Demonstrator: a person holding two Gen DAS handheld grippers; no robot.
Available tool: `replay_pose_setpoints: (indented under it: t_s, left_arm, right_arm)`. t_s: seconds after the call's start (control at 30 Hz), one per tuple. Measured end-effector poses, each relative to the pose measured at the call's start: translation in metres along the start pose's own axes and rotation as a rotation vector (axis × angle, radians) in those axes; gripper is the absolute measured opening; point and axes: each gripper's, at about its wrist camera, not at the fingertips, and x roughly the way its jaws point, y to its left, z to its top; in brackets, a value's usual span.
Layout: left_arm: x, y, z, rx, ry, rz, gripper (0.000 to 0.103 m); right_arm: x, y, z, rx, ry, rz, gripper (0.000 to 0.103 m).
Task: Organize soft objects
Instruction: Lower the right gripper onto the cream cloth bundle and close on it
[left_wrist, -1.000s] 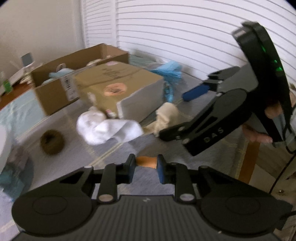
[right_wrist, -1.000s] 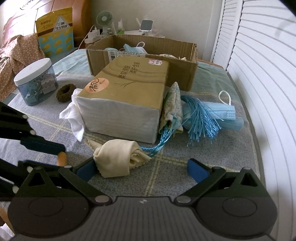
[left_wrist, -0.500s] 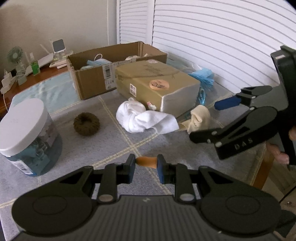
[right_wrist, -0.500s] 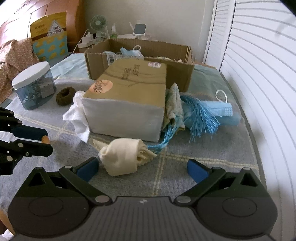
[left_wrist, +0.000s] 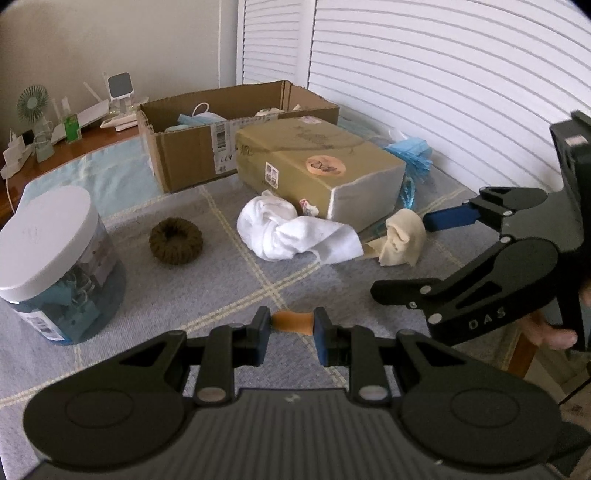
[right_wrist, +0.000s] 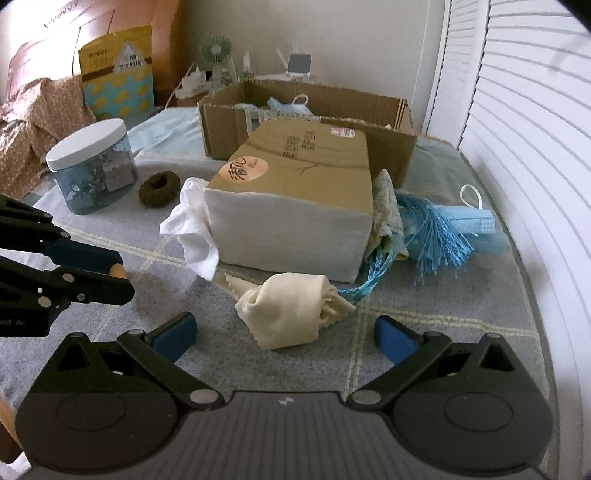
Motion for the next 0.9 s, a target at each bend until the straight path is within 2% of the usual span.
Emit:
replay_pose_setpoints:
  t_s: [0.33, 0.53, 0.9]
  left_arm:
    - [0.001, -0.001, -0.001, -0.005, -0.001, -0.009, 0.023]
    - [0.0, -0.001, -0.001, -0.005, -0.001, -0.01, 0.023]
    - [0.0, 0.0, -0.001, -0.008, -0.004, -0.009, 0.023]
  right_arm:
    - [-0.002, 0.001, -0.009, 0.008, -0.061, -0.013, 0.103]
    - [-0.004, 0.005, -0.011, 0.032, -0.065, -0.05, 0.103]
    - [-0.01, 0.012, -0.007, -0.006, -0.067, -0.027, 0.103]
